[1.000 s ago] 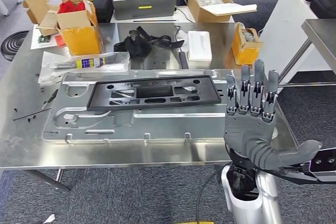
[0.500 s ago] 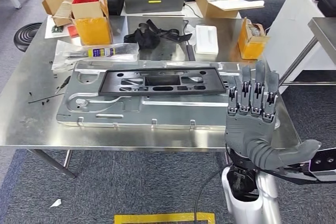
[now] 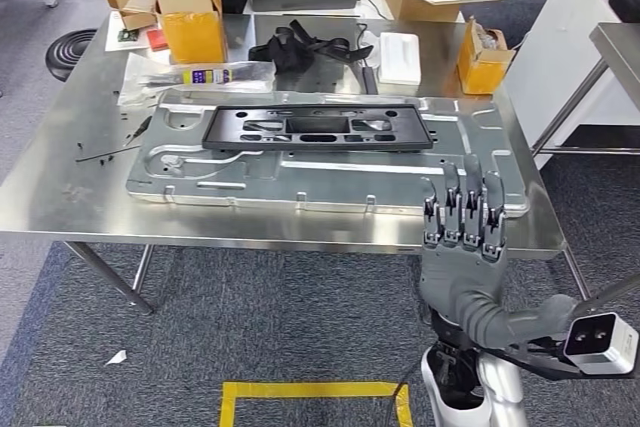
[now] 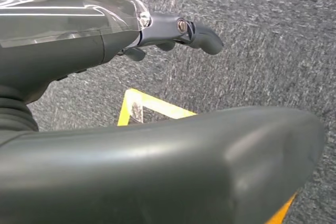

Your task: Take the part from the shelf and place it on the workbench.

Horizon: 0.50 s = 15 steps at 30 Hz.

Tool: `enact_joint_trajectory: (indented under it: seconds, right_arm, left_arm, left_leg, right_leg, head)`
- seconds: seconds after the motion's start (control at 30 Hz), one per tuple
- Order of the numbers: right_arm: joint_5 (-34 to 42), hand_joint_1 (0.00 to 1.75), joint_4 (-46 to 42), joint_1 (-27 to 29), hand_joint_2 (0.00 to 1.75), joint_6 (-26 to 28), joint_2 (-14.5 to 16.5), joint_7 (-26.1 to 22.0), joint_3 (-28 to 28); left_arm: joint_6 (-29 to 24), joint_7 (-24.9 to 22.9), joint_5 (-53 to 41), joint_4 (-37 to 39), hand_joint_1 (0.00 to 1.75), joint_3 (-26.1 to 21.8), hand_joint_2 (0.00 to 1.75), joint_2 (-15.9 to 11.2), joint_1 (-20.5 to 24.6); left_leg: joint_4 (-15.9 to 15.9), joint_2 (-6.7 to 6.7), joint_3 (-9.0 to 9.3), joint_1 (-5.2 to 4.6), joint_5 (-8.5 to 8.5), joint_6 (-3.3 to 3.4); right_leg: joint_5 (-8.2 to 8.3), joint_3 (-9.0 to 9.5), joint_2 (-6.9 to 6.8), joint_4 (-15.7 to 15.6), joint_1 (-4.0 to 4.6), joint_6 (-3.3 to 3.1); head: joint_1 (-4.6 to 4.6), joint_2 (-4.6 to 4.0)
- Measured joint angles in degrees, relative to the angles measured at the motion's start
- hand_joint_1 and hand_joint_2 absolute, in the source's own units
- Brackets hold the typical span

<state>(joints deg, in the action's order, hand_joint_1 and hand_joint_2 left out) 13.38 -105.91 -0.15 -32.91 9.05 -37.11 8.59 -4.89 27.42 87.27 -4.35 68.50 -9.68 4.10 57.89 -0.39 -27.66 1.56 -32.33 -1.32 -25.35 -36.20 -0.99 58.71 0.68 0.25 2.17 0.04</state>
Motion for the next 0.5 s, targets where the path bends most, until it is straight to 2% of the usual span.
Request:
enact_joint_trajectory:
  seconds: [0.03,0.07,0.1,0.13,0.2,0.23,0.27,0.3,0.33,0.37,0.4,0.43,0.47,0.5]
  right_arm:
    - [-0.35,0.00,0.43,0.92,0.00,0.20,-0.02,-0.19,-0.01]
    - [-0.99,0.00,1.03,1.87,0.00,0.55,-0.04,-0.53,-0.03]
    - [-2.16,0.00,1.81,2.83,0.00,1.24,-0.10,-0.89,-0.09]
    - [-3.76,0.00,2.79,3.74,0.00,2.25,-0.16,-1.24,-0.21]
    - [-7.73,0.00,5.61,5.49,0.00,4.91,-0.28,-1.71,-0.55]
    - [-9.86,0.00,7.48,6.23,0.00,6.58,-0.32,-1.66,-0.79]
    - [-12.11,0.00,9.72,6.80,0.00,8.52,-0.35,-1.53,-1.06]
    - [-14.68,0.00,12.38,7.18,0.00,11.01,-0.38,-1.10,-1.34]
    - [-17.35,0.00,15.24,7.33,0.00,13.82,-0.40,-0.60,-1.64]
    - [-19.90,0.00,18.24,7.28,0.00,16.58,-0.43,-0.19,-1.93]
    - [-22.09,0.00,21.17,7.13,0.00,19.09,-0.44,0.17,-2.27]
    - [-23.80,0.00,23.97,6.79,0.00,21.16,-0.45,0.47,-2.67]
    - [-25.22,0.00,27.11,6.27,0.00,22.89,-0.45,0.66,-3.17]
    - [-26.46,0.00,30.37,5.72,0.00,24.36,-0.44,0.74,-3.76]
  left_arm:
    - [-0.02,0.03,0.00,0.00,0.00,-0.27,0.00,0.11,-0.09]
    - [-0.06,0.03,0.00,0.00,0.00,-0.55,0.00,0.21,-0.19]
    - [-0.12,0.04,0.00,0.00,0.00,-0.85,0.00,0.31,-0.26]
    - [-0.16,0.06,0.00,0.00,0.00,-1.22,0.00,0.43,-0.32]
    - [-0.26,0.10,0.00,0.05,0.00,-2.07,0.00,0.70,-0.41]
    - [-0.34,0.12,0.00,0.09,0.00,-2.50,0.00,0.89,-0.49]
    - [-0.44,0.14,0.00,0.15,0.00,-2.93,0.00,1.12,-0.58]
    - [-0.55,0.19,0.00,0.21,0.00,-3.35,0.00,1.39,-0.66]
    - [-0.63,0.25,0.00,0.26,0.00,-3.77,0.00,1.71,-0.72]
    - [-0.68,0.32,0.00,0.29,0.00,-4.13,0.00,2.16,-0.75]
    - [-0.73,0.38,0.00,0.33,0.00,-4.38,0.00,2.58,-0.76]
    - [-0.78,0.47,0.00,0.35,0.00,-4.55,0.00,2.91,-0.82]
    - [-0.83,0.56,0.00,0.38,0.00,-4.66,0.00,3.19,-0.86]
    - [-0.88,0.66,0.00,0.42,0.00,-4.78,0.00,3.28,-0.90]
  left_leg:
    - [0.00,0.07,-0.35,0.02,0.23,0.48]
    - [0.03,0.15,-0.74,0.03,0.63,1.04]
    - [0.00,0.23,-1.24,0.07,1.14,1.62]
    - [-0.04,0.32,-1.88,0.11,1.70,2.11]
    - [0.00,0.33,-3.38,-0.02,2.90,2.60]
    - [0.03,0.33,-4.17,-0.13,3.50,2.67]
    - [0.05,0.34,-4.94,-0.26,4.09,2.69]
    - [0.07,0.33,-5.68,-0.43,4.66,2.70]
    - [0.07,0.31,-6.36,-0.64,5.23,2.70]
    - [0.06,0.30,-6.91,-0.77,5.77,2.68]
    - [0.07,0.25,-7.34,-0.94,6.26,2.61]
    - [0.07,0.23,-7.65,-1.03,6.79,2.43]
    - [0.02,0.24,-7.89,-0.98,7.30,2.17]
    - [-0.07,0.24,-8.11,-0.95,7.86,1.84]
  right_leg:
    - [0.23,-0.22,0.05,0.06,-0.08,0.32]
    - [-0.30,-0.47,0.15,0.34,-0.16,0.65]
    - [-1.88,-0.82,0.24,1.36,-0.27,0.97]
    - [-4.42,-1.37,0.33,3.43,-0.40,1.28]
    - [-10.03,-2.65,0.39,10.16,-0.59,1.75]
    - [-11.43,-2.93,0.39,13.33,-0.65,1.86]
    - [-11.48,-2.59,0.41,15.19,-0.68,1.88]
    - [-10.32,-1.32,0.43,15.06,-0.66,1.75]
    - [-8.65,0.91,0.50,12.84,-0.57,1.39]
    - [-7.33,3.91,0.65,9.03,-0.37,0.80]
    - [-6.71,7.36,0.79,4.21,0.03,0.11]
    - [-6.83,10.23,0.93,-0.16,0.34,-0.45]
    - [-7.22,12.10,1.04,-3.22,0.69,-0.80]
    - [-7.42,12.98,1.05,-4.98,0.94,-0.98]
  head:
    - [0.00,0.00]
    - [-0.01,0.00]
    - [-0.03,0.00]
    - [-0.07,0.00]
    - [-0.12,0.00]
    - [-0.13,0.00]
    - [-0.13,0.00]
    - [-0.12,0.00]
    - [-0.12,0.00]
    - [-0.11,0.00]
    - [-0.11,0.00]
    - [-0.10,0.00]
    - [-0.10,0.00]
    - [-0.11,0.00]
